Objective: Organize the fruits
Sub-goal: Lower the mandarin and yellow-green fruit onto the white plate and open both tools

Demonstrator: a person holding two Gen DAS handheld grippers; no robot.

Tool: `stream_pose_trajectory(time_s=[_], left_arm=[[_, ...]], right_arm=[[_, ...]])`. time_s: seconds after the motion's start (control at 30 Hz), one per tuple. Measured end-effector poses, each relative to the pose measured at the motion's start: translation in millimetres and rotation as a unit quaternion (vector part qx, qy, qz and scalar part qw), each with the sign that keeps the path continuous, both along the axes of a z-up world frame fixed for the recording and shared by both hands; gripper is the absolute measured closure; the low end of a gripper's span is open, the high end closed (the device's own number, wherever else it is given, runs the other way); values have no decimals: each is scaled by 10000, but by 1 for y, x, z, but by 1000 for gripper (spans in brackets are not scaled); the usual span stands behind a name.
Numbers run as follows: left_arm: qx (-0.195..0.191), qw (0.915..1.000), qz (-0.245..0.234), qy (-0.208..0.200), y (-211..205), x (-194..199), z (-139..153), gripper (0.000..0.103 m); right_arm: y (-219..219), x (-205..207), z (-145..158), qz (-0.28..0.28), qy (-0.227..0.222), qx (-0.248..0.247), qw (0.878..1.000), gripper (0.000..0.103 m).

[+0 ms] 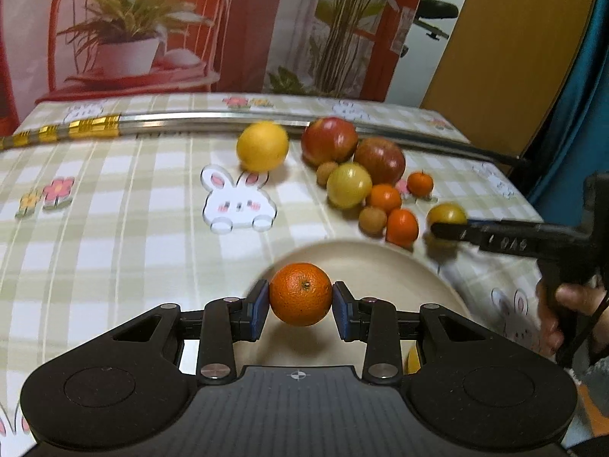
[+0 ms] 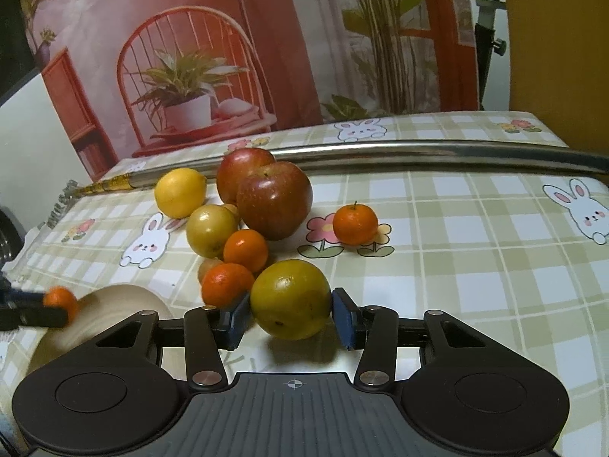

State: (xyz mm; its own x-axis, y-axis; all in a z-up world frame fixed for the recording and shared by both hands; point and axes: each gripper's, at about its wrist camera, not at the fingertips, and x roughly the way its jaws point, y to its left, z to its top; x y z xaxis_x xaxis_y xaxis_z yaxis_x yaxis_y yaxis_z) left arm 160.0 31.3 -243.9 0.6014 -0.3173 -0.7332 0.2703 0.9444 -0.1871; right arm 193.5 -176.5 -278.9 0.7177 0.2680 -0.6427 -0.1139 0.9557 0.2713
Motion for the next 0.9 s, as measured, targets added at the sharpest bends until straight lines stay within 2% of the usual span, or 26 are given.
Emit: stream_pose_trajectory(time_s=[0.37, 0.63, 0.9], left_arm=[[170, 9996, 185, 163, 9, -18, -13, 65], [194, 9994, 248, 140, 10, -24, -15, 65], [110, 9995, 263, 140, 11, -25, -17, 65]], right_arm=[[25, -23, 29, 424, -190, 37, 9989, 60], [62, -24, 32, 1014, 32, -71, 9948, 60], [76, -25, 26, 1221, 291, -149, 9920, 60]])
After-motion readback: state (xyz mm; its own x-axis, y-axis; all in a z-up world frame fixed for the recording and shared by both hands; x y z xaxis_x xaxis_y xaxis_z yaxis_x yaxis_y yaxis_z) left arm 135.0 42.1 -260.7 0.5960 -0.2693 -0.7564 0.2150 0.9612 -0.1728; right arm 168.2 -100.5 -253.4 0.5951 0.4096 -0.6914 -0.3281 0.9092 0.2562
